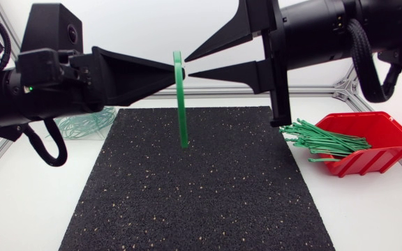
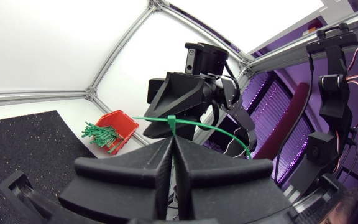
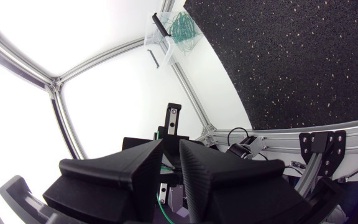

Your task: Take a green cable tie from the red box, thread the tail through the head to close it, then place it in the transparent bin on the left.

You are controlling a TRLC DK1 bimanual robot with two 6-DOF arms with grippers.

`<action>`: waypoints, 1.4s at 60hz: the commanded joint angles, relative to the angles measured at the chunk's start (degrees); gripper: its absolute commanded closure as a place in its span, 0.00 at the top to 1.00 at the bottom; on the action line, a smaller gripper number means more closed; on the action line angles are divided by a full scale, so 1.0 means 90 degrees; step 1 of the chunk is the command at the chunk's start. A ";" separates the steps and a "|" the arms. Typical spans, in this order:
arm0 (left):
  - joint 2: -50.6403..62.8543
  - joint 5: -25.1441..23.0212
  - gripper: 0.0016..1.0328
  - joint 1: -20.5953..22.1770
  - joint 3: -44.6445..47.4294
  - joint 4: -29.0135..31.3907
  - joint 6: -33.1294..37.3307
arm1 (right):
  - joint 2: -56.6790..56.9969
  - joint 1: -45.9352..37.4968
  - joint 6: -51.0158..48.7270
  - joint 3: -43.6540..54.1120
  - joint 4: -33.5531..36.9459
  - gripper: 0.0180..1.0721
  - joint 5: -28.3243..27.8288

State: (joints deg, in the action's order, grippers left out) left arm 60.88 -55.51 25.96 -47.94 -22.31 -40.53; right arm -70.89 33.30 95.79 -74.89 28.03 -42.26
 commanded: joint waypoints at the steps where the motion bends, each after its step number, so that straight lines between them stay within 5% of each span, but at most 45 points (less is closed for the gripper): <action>1: 0.0091 -0.0102 0.03 -0.0062 -0.0142 -0.0129 -0.0233 | -0.0102 0.0021 0.0001 -0.0067 -0.0078 0.25 -0.0070; 30: 0.0081 -0.0464 0.03 -0.0286 -0.0044 -0.0422 -0.0301 | -0.0268 0.0128 -0.0008 -0.0184 -0.0204 0.25 -0.0002; 46: 0.0306 -0.0766 0.03 -0.0433 0.0034 -0.0471 0.0588 | -0.0082 0.0158 -0.0448 -0.0009 -0.0253 0.25 0.0057; 66: 0.0325 -0.0073 0.03 -0.0267 -0.0161 0.1375 0.2951 | -0.0180 0.0079 -0.1639 -0.0136 0.0079 0.25 0.0184; 84: 0.0120 -0.0092 0.03 -0.0110 -0.0132 0.1424 0.3234 | -0.0560 -0.0057 -0.2489 -0.0145 0.0235 0.25 0.0184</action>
State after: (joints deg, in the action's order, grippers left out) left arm 63.61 -56.45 23.88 -48.05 -9.43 -13.21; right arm -74.37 33.76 76.36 -75.37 29.65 -40.69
